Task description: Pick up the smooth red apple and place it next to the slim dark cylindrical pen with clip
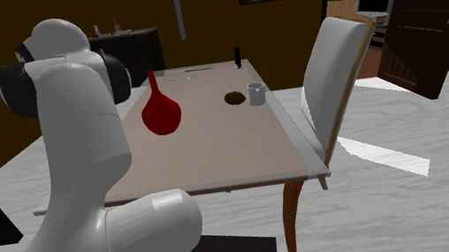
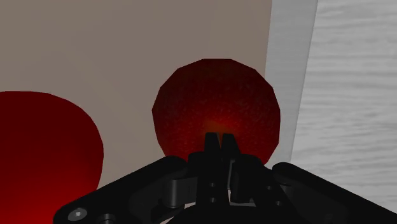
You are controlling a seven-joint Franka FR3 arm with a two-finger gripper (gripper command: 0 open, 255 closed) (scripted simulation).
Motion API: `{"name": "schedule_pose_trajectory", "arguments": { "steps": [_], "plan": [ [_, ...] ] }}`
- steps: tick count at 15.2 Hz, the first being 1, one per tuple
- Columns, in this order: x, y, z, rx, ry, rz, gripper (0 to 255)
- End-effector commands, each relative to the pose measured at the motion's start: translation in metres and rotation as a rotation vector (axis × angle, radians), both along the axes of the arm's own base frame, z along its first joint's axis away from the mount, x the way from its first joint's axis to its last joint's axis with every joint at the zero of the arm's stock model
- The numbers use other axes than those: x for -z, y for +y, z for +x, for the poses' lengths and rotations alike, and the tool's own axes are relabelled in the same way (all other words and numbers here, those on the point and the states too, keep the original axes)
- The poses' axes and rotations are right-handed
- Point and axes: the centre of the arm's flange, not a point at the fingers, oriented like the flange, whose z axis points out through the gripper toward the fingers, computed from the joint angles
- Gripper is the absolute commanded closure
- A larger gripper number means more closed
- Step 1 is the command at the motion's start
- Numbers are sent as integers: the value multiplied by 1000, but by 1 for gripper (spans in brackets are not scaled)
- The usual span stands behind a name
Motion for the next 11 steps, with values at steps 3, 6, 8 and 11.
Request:
{"name": "schedule_pose_trajectory", "arguments": {
  "steps": [3, 6, 8, 11],
  "plan": [
    [20, 3, 0, 1, -1, 0, 255],
    [36, 3, 0, 1, -1, 0, 255],
    [47, 3, 0, 1, -1, 0, 255],
    [57, 3, 0, 1, -1, 0, 255]
  ]
}}
